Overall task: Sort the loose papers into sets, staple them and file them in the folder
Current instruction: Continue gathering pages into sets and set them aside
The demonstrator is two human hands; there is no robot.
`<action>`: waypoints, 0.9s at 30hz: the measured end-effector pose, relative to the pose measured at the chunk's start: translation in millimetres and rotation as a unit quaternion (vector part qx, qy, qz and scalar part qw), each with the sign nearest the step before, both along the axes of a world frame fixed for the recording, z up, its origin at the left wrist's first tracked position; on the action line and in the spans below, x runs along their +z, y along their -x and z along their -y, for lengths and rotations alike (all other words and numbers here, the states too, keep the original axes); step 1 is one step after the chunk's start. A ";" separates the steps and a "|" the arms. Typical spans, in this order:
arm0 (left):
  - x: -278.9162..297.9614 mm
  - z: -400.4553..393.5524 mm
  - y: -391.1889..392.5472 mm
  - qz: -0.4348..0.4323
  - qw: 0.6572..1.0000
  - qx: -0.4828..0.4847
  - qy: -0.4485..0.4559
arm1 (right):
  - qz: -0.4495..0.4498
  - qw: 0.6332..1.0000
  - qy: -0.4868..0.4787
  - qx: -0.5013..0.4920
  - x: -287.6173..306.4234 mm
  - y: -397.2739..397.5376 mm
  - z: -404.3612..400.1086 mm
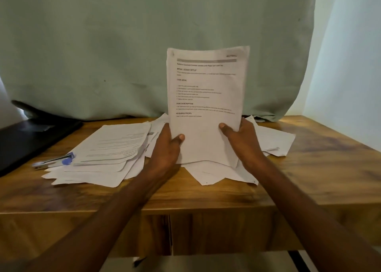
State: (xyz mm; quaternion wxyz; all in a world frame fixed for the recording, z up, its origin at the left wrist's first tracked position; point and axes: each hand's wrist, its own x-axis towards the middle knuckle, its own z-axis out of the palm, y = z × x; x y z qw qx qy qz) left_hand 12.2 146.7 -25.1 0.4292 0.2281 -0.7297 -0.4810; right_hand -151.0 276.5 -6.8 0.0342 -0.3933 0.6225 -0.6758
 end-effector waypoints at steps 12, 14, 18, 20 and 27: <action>17.1 -87.3 178.3 0.029 0.982 -0.152 -0.110 | 0.084 0.984 -0.026 -0.155 -4.0 124.1 -148.9; 12.4 -112.7 219.1 0.056 0.973 -0.160 -0.158 | 0.084 0.974 -0.043 -0.204 -8.3 159.3 -175.0; 2.1 -157.2 284.2 0.118 0.972 -0.135 -0.154 | 0.095 0.938 -0.154 -0.295 -13.0 227.1 -206.0; 1.2 -172.4 308.2 0.149 0.979 -0.102 -0.096 | 0.085 0.918 -0.229 -0.312 -11.1 260.0 -213.1; 2.8 -188.6 350.3 0.260 0.918 -0.001 0.299 | 0.075 0.878 -0.348 -0.319 4.0 350.1 -213.7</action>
